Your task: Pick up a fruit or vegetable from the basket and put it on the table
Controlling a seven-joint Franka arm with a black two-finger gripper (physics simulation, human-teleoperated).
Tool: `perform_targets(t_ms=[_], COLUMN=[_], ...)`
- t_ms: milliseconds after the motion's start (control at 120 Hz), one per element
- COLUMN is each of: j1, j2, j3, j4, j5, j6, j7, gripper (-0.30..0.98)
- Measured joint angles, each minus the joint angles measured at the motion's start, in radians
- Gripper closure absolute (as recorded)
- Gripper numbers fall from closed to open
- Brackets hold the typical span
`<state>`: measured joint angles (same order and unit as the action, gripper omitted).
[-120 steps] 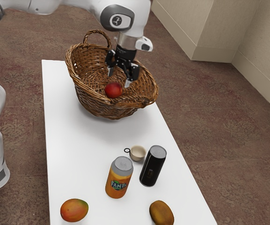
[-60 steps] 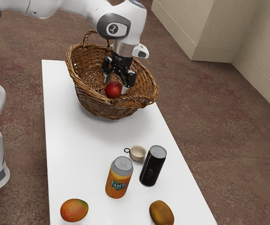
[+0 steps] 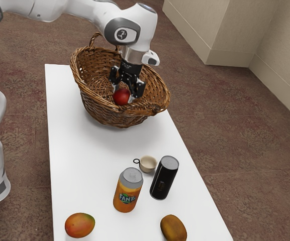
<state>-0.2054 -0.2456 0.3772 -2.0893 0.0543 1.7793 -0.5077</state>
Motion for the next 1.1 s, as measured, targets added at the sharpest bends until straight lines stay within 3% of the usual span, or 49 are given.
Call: perform_targets(t_ms=[142, 408, 767, 1100], j1=[-0.002, 0.003, 0.044, 0.045], j2=[-0.004, -0.050, -0.078, -0.055], j3=[-0.004, 0.003, 0.300, 0.438], j4=[0.043, 0.352, 0.425, 0.347], j5=[0.005, 0.019, 0.123, 0.133], j6=[-0.015, -0.185, -0.322, -0.302], j7=[-0.007, -0.021, -0.026, -0.009], gripper=[0.39, 0.40, 0.40, 0.40])
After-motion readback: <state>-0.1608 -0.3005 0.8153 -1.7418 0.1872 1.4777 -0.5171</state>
